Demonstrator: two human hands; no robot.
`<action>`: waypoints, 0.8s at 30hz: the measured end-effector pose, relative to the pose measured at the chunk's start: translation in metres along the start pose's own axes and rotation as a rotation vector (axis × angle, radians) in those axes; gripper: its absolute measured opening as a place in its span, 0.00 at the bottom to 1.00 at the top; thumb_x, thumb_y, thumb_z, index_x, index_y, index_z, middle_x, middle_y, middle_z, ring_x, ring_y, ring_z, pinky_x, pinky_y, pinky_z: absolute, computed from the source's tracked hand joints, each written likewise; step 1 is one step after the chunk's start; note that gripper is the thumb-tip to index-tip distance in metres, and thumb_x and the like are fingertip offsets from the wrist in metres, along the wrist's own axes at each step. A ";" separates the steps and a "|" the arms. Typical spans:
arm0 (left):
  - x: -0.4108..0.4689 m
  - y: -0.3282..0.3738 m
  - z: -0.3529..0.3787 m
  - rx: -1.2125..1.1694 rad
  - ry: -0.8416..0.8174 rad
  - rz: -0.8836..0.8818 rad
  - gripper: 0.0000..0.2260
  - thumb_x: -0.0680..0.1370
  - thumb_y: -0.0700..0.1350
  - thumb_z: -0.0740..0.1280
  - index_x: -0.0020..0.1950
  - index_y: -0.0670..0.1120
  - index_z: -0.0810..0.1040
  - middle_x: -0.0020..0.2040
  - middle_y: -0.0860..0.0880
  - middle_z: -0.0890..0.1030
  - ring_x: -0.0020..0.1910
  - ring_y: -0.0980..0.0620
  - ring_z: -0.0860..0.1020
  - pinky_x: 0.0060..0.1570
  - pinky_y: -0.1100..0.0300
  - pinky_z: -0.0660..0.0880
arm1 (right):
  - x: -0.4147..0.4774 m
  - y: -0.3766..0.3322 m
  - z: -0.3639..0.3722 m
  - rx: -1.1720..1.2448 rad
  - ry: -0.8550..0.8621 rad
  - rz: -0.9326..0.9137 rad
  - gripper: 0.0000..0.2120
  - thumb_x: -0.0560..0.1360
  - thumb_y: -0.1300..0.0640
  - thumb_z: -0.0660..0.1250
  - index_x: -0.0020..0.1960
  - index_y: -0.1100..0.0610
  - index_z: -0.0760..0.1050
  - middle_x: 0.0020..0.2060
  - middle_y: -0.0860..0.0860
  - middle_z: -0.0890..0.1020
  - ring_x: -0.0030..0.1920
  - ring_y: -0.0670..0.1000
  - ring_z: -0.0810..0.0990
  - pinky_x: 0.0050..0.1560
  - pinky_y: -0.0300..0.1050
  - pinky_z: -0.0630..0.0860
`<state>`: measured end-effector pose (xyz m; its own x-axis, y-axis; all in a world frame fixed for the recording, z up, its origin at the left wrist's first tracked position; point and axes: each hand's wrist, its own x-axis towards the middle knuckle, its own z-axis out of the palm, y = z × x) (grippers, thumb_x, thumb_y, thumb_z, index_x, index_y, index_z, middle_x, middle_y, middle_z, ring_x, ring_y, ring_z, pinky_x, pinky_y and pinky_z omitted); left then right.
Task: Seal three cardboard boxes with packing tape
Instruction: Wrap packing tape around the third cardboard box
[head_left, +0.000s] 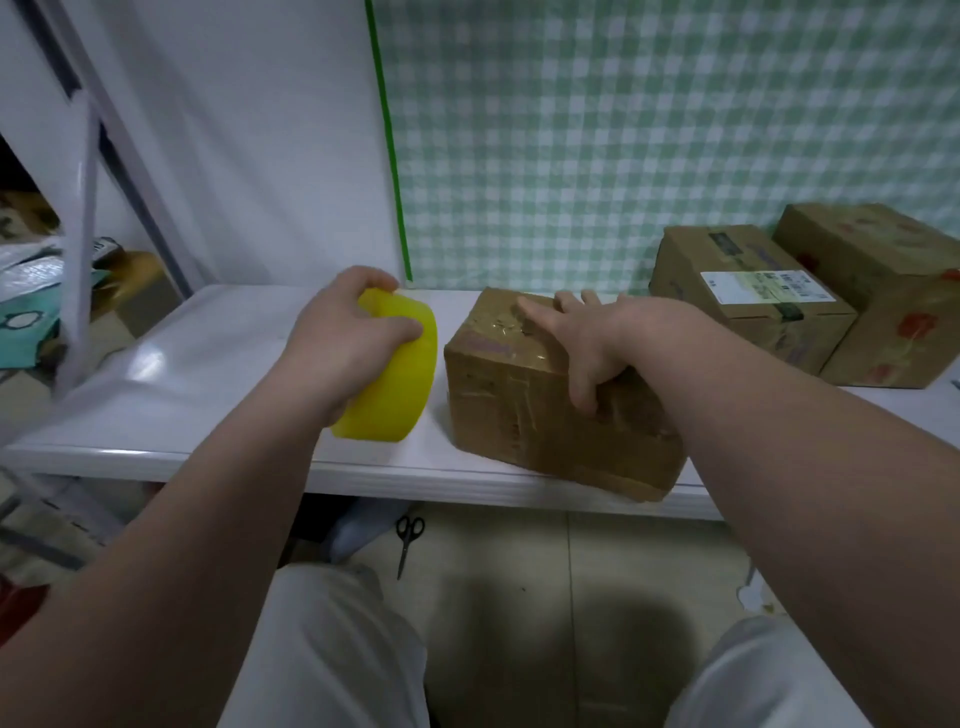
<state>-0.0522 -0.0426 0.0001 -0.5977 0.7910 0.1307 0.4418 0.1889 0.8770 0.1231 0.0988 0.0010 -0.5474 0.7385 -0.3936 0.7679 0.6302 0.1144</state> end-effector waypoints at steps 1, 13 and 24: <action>-0.002 0.007 -0.004 -0.046 -0.011 0.008 0.13 0.67 0.49 0.74 0.48 0.59 0.76 0.50 0.47 0.74 0.52 0.41 0.76 0.53 0.46 0.77 | -0.001 -0.001 0.001 -0.058 0.013 -0.006 0.66 0.61 0.58 0.79 0.74 0.39 0.28 0.78 0.49 0.40 0.77 0.59 0.40 0.73 0.67 0.50; -0.015 0.054 0.006 -0.650 -0.311 -0.230 0.05 0.77 0.46 0.67 0.51 0.47 0.78 0.42 0.47 0.81 0.39 0.49 0.80 0.45 0.53 0.78 | -0.074 0.002 0.016 0.824 0.175 -0.323 0.66 0.56 0.43 0.79 0.76 0.39 0.34 0.78 0.44 0.44 0.78 0.49 0.46 0.76 0.55 0.53; -0.032 0.092 0.049 -1.227 -0.319 -0.562 0.09 0.80 0.43 0.62 0.43 0.38 0.72 0.56 0.36 0.78 0.57 0.39 0.78 0.58 0.40 0.73 | -0.086 -0.029 0.058 1.173 0.962 -0.170 0.28 0.63 0.62 0.77 0.53 0.44 0.65 0.42 0.41 0.74 0.38 0.35 0.74 0.32 0.29 0.68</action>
<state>0.0403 -0.0221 0.0541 -0.2466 0.9088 -0.3364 -0.7688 0.0279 0.6389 0.1674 0.0036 -0.0213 -0.2999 0.8412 0.4499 0.2441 0.5236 -0.8163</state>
